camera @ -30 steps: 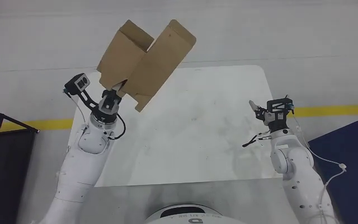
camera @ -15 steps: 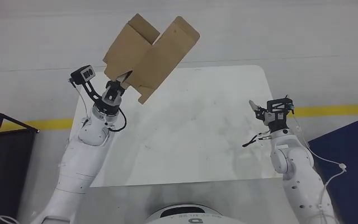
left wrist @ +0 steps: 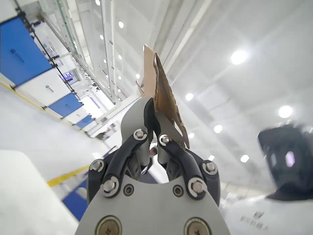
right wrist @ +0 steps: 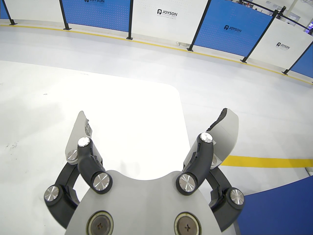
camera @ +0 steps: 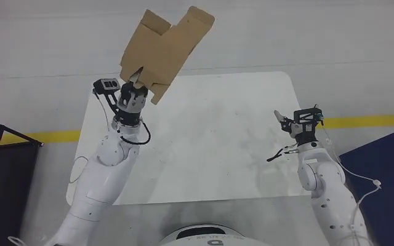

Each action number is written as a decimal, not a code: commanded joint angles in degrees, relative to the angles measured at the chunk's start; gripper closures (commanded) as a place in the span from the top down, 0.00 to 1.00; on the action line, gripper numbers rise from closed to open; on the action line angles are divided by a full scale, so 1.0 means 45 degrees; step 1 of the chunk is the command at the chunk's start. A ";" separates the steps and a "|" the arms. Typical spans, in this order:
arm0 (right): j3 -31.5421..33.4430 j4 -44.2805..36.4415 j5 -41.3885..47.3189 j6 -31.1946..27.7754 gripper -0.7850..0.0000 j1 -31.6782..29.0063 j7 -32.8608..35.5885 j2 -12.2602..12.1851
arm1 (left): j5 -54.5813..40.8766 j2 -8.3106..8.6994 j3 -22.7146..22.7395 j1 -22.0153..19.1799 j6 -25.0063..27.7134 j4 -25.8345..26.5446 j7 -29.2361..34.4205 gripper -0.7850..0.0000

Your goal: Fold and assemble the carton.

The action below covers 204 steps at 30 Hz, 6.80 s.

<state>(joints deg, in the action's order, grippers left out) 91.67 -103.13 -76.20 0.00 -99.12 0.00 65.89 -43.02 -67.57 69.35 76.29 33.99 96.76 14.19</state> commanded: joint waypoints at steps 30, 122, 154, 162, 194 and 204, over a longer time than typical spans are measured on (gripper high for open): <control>0.0000 0.0000 0.0000 0.0000 1.00 0.0000 0.0000 0.0000 | -2.1946 -0.0451 -0.0228 0.1045 -1.3489 0.2562 -0.3486 0.00; -0.4678 0.3158 1.8342 -0.8795 0.61 0.3642 0.3044 0.1253 | 1.0391 -0.1139 -0.1991 -0.3522 0.2756 -0.5860 0.0566 0.00; -0.4609 0.3909 1.8080 -0.8487 0.00 0.4242 0.3251 0.1378 | 0.9656 -0.1060 -0.1579 -0.3391 0.3198 -0.6445 0.1912 1.00; -0.3851 0.4351 1.5169 -0.9134 0.00 0.4623 0.4112 0.1147 | 1.0285 -0.0254 0.0991 -0.2130 0.3545 -0.6523 0.2805 1.00; -0.3326 0.3124 1.0526 -1.1107 0.00 0.5258 0.9476 0.0231 | 0.8966 0.0934 0.1452 -0.3570 0.1951 -0.5133 1.0519 1.00; -0.3216 0.1170 1.1770 -1.0325 0.00 0.5199 1.1824 -0.0204 | 1.0496 0.2264 -0.2001 -0.5402 0.2007 -0.3440 1.0465 0.41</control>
<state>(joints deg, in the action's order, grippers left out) 77.49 -97.44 -23.47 -46.66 -75.86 52.71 65.06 3.44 -58.08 62.12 52.94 42.86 81.23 61.46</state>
